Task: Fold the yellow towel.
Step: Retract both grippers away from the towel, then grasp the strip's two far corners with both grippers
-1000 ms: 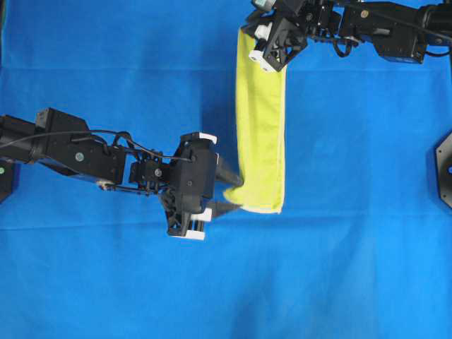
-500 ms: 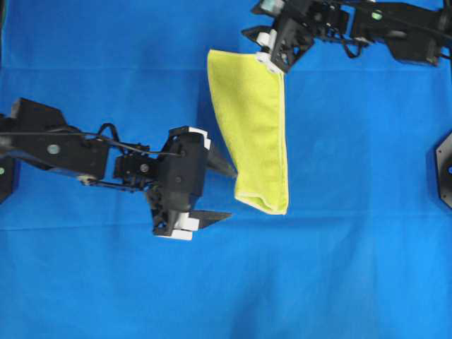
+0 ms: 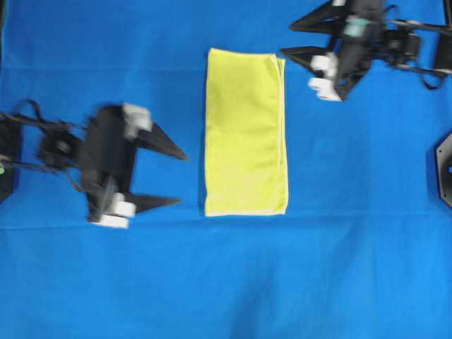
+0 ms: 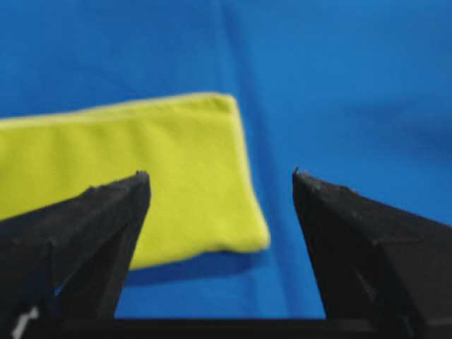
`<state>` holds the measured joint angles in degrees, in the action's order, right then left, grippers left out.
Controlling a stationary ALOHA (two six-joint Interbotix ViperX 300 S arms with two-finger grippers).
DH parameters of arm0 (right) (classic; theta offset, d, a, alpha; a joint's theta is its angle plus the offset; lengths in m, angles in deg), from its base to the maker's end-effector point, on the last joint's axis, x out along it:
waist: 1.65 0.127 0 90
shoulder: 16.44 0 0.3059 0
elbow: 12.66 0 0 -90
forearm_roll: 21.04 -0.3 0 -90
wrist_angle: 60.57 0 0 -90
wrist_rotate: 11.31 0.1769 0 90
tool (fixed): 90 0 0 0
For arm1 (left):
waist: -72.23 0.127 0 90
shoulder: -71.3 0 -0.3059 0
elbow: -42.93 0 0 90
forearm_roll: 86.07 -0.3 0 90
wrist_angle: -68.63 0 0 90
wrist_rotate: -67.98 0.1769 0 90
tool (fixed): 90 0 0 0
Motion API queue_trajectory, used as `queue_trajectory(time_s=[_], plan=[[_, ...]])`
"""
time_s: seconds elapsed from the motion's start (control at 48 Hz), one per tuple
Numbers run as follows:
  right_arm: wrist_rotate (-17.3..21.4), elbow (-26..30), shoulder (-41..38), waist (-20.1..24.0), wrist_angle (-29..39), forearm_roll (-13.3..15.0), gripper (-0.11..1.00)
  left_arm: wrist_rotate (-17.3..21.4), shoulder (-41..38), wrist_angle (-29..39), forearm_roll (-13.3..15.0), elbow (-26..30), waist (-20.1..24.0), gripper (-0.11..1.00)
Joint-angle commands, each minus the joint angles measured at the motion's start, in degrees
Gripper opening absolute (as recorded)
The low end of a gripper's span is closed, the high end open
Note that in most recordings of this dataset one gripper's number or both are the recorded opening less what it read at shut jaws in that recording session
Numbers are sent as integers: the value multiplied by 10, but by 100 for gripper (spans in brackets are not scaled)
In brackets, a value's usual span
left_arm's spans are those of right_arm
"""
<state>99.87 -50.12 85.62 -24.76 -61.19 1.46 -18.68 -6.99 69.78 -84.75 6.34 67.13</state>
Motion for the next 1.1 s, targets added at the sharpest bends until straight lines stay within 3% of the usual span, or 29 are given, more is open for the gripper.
queue_trajectory(time_s=[0.0,0.313,0.875,1.084], plan=[[9,-28,48,4,-28,-4,58,0,54,-46,-1,-33,24,77],[36,-136,134,6,-117,-4,58,-1,112,-158,0,-130,70,77],[39,-124,130,5,-120,-5,58,-1,101,-170,-1,-121,76,77],[39,-79,61,-22,-84,-5,58,1,39,-185,0,-86,136,77]])
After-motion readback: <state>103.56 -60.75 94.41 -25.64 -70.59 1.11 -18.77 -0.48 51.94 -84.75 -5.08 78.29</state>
